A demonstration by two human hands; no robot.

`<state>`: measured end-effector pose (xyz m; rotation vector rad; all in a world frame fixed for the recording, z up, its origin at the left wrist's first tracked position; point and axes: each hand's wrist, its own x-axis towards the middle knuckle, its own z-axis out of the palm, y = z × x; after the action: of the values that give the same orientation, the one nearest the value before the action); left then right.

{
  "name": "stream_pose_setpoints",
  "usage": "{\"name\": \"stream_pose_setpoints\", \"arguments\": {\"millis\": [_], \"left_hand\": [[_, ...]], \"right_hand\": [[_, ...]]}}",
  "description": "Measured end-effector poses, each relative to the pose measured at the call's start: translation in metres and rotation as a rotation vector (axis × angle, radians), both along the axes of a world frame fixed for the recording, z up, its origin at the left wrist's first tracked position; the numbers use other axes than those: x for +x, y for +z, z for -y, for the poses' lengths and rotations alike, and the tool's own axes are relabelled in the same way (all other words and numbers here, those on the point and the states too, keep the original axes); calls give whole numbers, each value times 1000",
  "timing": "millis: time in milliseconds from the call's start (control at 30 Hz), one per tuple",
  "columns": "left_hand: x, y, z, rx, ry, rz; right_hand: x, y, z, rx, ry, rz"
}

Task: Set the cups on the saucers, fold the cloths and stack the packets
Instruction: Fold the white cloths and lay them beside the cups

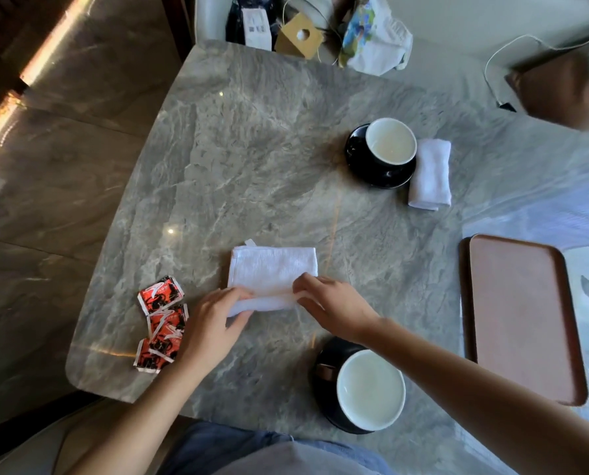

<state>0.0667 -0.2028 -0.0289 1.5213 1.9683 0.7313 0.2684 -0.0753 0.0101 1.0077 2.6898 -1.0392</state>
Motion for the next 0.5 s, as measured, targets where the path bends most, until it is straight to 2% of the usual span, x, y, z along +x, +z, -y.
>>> {"name": "stream_pose_setpoints", "arguments": {"millis": [100, 267, 367, 500], "left_hand": [[-1, -1, 7, -96, 94, 222], [4, -3, -5, -52, 329, 524], [8, -4, -18, 10, 386, 529], [9, -11, -29, 30, 424, 443]], "right_hand": [[3, -2, 0, -42, -67, -3], [0, -16, -6, -137, -364, -174], [-7, -28, -7, -134, -492, -207], [-13, -35, -7, -104, -528, -202]]}}
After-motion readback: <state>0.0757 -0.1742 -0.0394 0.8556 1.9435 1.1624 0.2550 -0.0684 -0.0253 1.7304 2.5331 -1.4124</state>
